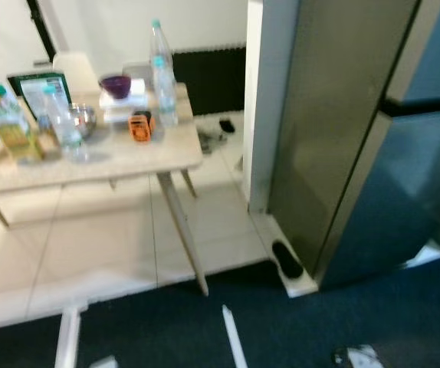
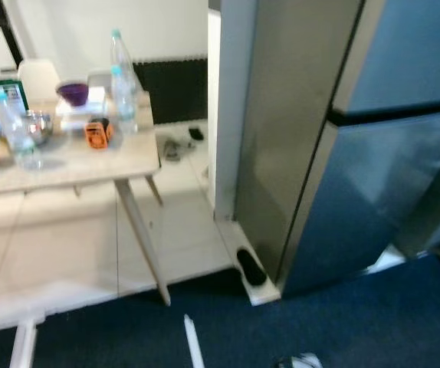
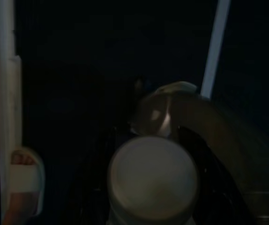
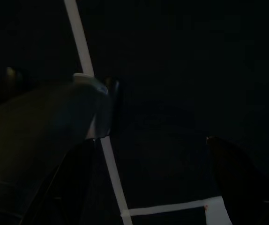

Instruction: Restocking fridge

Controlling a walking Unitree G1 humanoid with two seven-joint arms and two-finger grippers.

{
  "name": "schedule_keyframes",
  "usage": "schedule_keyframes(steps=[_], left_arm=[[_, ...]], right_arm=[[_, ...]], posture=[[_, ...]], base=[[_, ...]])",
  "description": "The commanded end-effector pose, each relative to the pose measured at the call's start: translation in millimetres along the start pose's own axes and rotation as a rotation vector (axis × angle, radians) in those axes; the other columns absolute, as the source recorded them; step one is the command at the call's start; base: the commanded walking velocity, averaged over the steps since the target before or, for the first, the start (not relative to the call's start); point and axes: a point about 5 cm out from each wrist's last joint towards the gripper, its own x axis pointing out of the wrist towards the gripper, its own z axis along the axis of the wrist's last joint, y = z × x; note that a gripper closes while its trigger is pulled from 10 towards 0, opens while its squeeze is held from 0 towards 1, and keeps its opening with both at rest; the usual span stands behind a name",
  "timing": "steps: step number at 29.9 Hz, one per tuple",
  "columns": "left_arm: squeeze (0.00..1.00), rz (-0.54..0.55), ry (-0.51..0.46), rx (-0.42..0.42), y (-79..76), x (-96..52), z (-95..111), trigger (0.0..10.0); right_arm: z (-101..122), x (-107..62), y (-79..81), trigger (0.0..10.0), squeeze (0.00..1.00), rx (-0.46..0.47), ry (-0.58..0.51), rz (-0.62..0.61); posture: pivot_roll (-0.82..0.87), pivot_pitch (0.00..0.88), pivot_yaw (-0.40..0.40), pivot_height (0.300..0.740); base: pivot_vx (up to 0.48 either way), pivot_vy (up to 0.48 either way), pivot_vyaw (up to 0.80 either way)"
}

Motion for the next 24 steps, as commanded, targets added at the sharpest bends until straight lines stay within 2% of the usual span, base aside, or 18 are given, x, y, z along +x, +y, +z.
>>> schedule_keyframes(steps=[1,24], left_arm=[[0.0,-0.024,-0.012,0.007,-5.5,1.3,3.8,10.0],[0.0,-0.034,-0.003,0.044,-6.1,1.2,2.6,10.0]], right_arm=[[3.0,0.6,2.9,10.0,0.0,0.007,-0.01,0.008],[3.5,1.0,5.0,10.0,0.0,0.007,-0.013,0.016]], posture=[[-0.02,0.0,0.013,0.74],[-0.02,0.0,0.017,0.74]], base=[[0.0,-0.45,0.0],[0.0,-0.448,0.0]])
